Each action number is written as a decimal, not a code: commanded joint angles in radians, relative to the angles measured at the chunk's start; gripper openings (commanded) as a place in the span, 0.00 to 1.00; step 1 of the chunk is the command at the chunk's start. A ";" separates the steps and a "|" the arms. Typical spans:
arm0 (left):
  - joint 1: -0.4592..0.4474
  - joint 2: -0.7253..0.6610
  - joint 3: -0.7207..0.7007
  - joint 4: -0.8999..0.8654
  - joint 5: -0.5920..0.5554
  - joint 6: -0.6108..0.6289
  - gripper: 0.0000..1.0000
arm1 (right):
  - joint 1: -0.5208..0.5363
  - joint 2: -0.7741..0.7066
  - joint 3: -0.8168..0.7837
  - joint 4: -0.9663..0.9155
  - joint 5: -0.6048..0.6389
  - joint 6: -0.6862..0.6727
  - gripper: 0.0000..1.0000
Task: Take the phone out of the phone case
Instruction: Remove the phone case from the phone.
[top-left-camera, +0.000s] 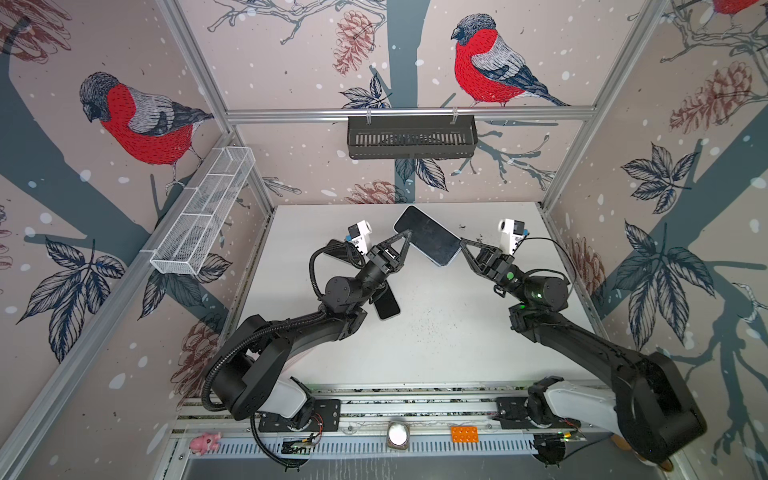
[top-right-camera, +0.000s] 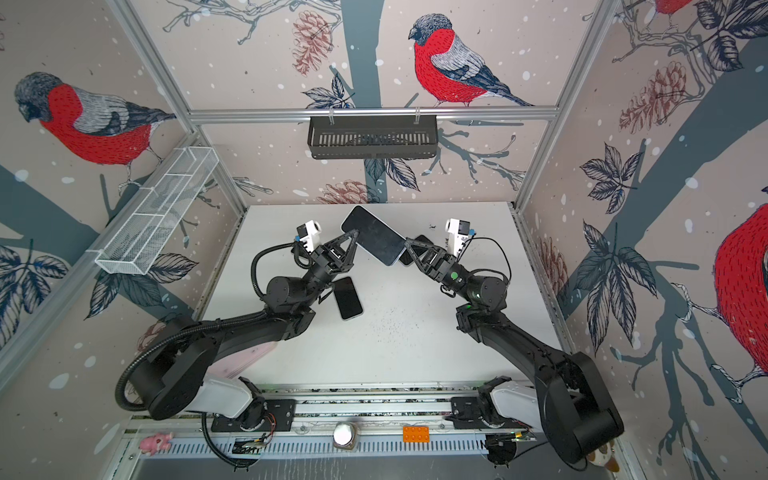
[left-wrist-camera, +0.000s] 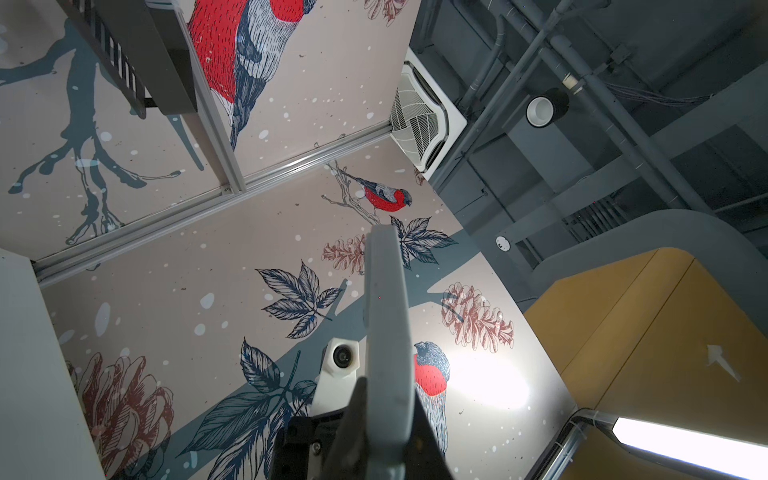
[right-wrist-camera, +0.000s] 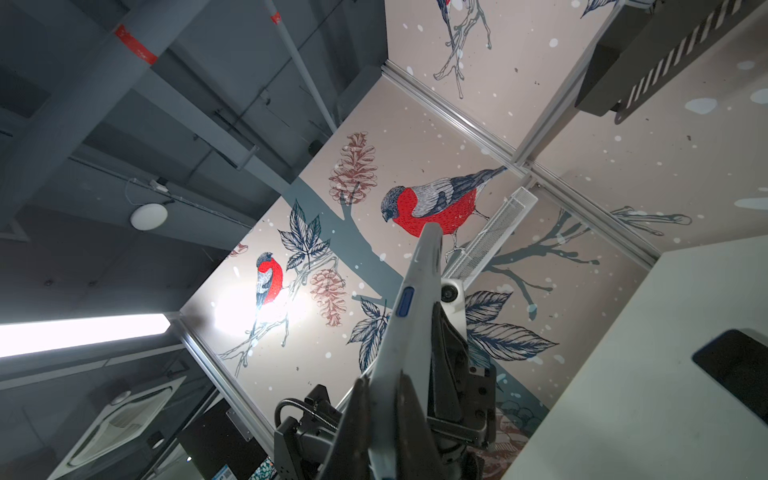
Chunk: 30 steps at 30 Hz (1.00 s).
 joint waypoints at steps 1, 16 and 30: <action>0.003 0.022 0.033 0.164 0.021 -0.065 0.00 | -0.003 0.078 0.049 0.245 0.035 0.167 0.08; 0.045 0.038 0.134 0.243 0.023 -0.102 0.00 | -0.003 0.301 0.135 0.375 0.076 0.347 0.07; 0.056 0.036 0.162 0.260 0.014 -0.106 0.00 | -0.003 0.329 0.191 0.401 0.113 0.453 0.14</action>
